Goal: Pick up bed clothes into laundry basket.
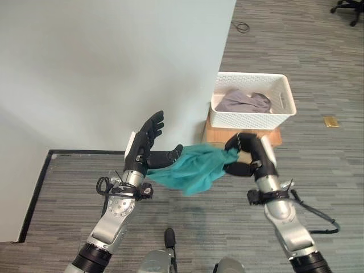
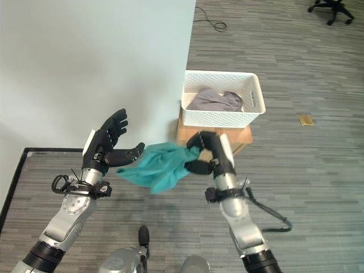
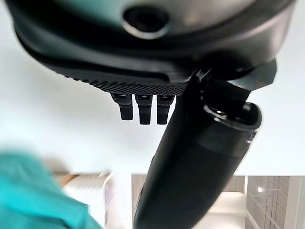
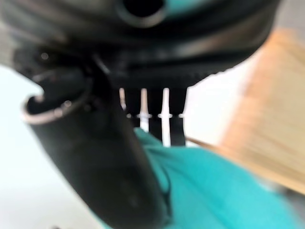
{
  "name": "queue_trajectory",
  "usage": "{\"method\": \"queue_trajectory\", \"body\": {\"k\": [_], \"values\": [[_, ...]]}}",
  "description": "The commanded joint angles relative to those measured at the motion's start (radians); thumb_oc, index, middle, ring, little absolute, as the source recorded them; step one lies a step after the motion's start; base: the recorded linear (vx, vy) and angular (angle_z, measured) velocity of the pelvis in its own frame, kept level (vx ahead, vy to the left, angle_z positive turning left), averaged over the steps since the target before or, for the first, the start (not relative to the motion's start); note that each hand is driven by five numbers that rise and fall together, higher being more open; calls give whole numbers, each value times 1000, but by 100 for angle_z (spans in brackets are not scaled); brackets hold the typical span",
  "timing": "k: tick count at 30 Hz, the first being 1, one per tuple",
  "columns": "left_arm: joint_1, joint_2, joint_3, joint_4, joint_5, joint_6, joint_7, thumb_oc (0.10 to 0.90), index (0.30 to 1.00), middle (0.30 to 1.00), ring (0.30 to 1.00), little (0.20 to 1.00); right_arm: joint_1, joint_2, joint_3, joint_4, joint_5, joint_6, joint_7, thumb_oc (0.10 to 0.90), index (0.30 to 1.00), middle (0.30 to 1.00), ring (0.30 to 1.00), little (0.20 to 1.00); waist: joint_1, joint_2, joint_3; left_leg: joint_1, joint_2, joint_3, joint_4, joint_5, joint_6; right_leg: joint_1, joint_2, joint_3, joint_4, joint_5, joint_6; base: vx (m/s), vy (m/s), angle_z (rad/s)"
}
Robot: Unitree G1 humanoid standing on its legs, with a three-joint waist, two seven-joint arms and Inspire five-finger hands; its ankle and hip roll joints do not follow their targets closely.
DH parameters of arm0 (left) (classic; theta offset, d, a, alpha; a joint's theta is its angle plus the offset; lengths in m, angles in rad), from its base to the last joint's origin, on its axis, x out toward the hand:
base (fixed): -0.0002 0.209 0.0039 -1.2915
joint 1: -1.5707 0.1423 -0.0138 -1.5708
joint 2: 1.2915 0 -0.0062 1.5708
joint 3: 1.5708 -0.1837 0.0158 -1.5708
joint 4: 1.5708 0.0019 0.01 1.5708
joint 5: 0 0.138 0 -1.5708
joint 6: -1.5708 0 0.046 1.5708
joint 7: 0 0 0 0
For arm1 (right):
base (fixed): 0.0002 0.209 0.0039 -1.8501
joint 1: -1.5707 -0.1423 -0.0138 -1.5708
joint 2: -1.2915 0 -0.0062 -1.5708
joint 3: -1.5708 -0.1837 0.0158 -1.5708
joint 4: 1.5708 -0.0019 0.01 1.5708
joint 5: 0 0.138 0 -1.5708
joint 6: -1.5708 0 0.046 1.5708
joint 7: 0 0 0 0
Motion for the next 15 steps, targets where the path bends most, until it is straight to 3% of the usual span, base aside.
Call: {"method": "queue_trajectory", "body": {"k": [1,4,8,11,12,15], "values": [[-28,-1,12,-103,39,-101,-27,800,900,900,900,900,-128,-47,-93,-75,-12,-130,-69,400,300,300,300,300,0,-17,-106,16,30,5,-2,-78,-106,100,50,-87,-351,106,-28,152,-95,53],[-27,-7,12,-104,34,-103,-38,800,900,900,900,900,-143,-92,-126,-77,-12,-132,-87,400,300,300,300,300,-10,-24,-109,34,31,-15,-8,-86,-117,68,77,-65,-430,153,-30,215,-144,61],[-28,-4,28,-102,19,-106,-48,800,900,900,900,900,-217,-187,-152,-72,-15,-132,-119,400,300,300,300,300,-4,-45,-110,62,35,-18,-3,-111,-132,78,67,-101,-521,207,-25,94,-127,22],[9,3,40,-106,-7,-97,-62,800,900,900,900,900,-336,-304,-149,-52,94,-138,-118,400,300,300,300,300,15,-62,-150,81,53,-6,7,-114,-155,160,89,-121,-598,221,-39,145,-163,-8],[30,5,38,-109,-15,-92,-71,800,900,900,900,900,-395,-380,-138,-13,154,-138,-115,400,300,300,300,300,23,-67,-164,84,66,-4,19,-116,-169,187,103,-124,-622,219,-46,108,-118,-15],[39,7,33,-105,-30,-89,-75,800,900,900,900,900,-474,-465,-116,42,202,-136,-122,400,300,300,300,300,26,-70,-167,80,84,-7,74,-129,-192,209,117,-126,-649,216,-56,79,-125,-6]]}}
